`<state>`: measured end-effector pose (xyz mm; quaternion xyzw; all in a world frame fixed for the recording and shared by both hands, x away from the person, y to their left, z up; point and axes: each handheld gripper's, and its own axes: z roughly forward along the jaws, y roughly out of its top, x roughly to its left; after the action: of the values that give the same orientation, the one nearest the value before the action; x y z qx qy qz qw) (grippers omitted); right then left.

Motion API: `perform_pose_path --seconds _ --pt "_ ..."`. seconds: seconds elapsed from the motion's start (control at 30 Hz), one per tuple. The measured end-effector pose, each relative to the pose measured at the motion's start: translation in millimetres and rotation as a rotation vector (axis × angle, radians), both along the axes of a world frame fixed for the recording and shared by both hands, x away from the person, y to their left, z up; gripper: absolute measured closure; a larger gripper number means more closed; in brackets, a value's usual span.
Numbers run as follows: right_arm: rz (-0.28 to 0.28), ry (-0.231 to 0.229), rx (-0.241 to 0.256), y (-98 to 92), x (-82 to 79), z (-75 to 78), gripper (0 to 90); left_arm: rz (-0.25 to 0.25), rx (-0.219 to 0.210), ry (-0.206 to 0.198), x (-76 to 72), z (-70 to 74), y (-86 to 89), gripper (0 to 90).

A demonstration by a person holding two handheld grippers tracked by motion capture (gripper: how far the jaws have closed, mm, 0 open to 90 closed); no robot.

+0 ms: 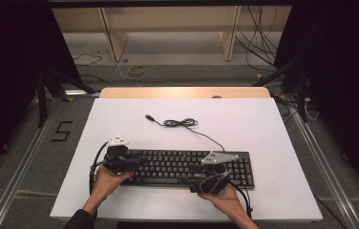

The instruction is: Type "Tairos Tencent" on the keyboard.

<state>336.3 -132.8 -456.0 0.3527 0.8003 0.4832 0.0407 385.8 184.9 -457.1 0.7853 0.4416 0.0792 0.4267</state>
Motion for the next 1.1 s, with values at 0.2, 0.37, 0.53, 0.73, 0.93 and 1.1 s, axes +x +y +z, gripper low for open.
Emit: perform_pose_path --seconds 0.2,0.37,0.53,0.73,0.93,1.1 --pt "0.000 -0.001 -0.001 -0.1 -0.2 0.2 33.6 -0.022 0.034 0.002 3.0 -2.9 -4.4 74.1" --pt "0.001 -0.001 -0.001 0.2 -0.4 -0.2 33.5 -0.024 0.048 0.000 3.6 -4.2 -5.4 80.4" --pt "0.001 -0.001 -0.001 0.5 -0.4 -0.4 33.6 -0.033 0.060 0.004 4.1 -6.6 -6.7 85.6" --pt "0.004 0.001 -0.006 0.7 -0.6 -1.0 33.6 -0.039 0.082 0.008 4.7 -9.9 -9.1 88.9" --pt "0.005 0.000 -0.005 1.1 -0.4 -2.0 33.6 -0.041 0.095 0.016 5.8 -13.6 -10.6 89.0" --pt "0.005 0.000 -0.004 1.4 -0.8 -1.8 33.5 -0.038 0.111 0.030 7.4 -19.0 -11.7 89.0"
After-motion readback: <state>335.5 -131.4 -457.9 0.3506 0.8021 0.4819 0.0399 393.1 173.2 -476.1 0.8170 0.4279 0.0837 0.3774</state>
